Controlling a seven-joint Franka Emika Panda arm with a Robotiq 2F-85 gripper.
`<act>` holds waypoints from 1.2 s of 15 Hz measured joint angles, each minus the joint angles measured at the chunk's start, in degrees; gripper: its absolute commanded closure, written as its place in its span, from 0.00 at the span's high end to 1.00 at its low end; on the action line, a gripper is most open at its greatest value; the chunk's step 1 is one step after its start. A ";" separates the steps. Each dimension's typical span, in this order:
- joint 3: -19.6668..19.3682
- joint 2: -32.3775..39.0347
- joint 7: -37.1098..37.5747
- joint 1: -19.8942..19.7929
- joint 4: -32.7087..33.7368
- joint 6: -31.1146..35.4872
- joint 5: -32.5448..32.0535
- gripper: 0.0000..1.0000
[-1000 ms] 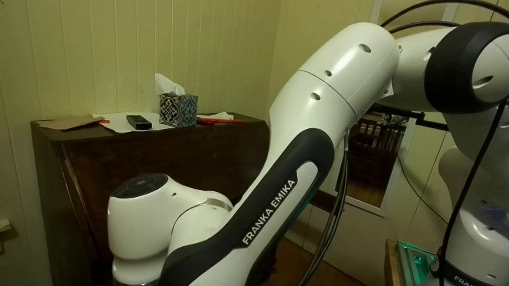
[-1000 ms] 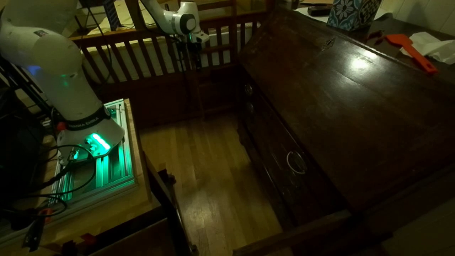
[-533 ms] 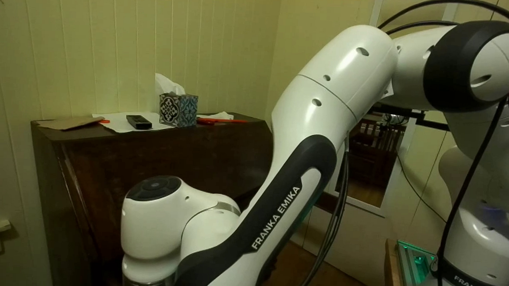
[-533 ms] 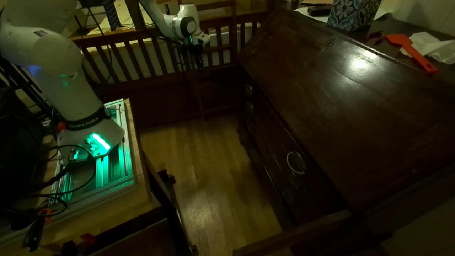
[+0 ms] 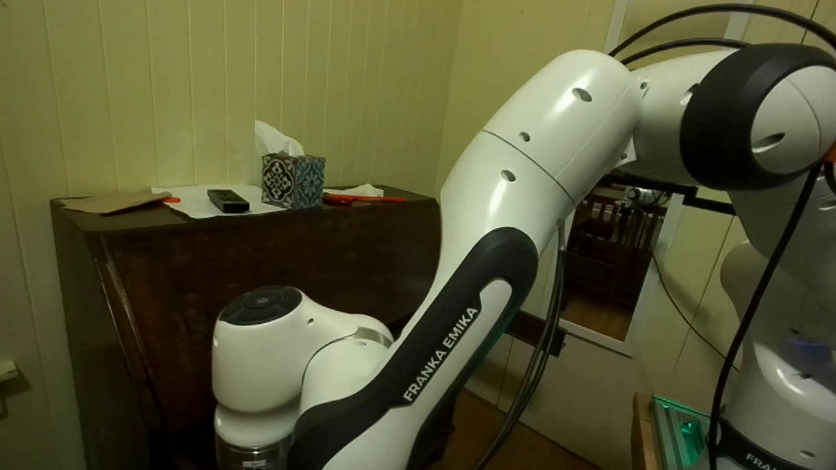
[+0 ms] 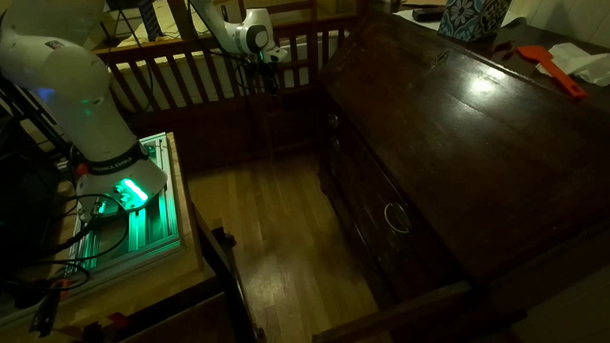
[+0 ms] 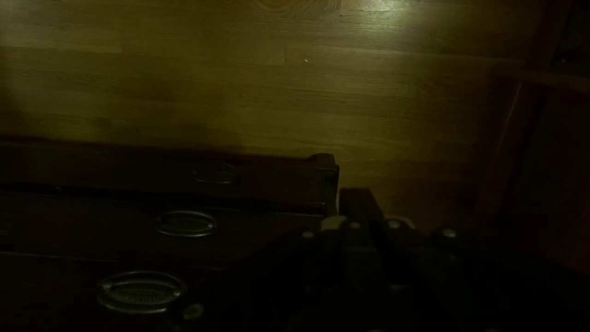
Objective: Push the drawer closed
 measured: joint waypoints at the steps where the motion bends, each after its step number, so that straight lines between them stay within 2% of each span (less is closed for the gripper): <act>1: -0.06 0.08 0.00 -0.19 0.00 0.28 0.00 0.00; 9: 1.06 1.61 0.00 -1.78 0.08 5.71 0.69 0.00; 18: 0.65 2.76 0.00 -2.29 0.08 10.79 0.75 0.00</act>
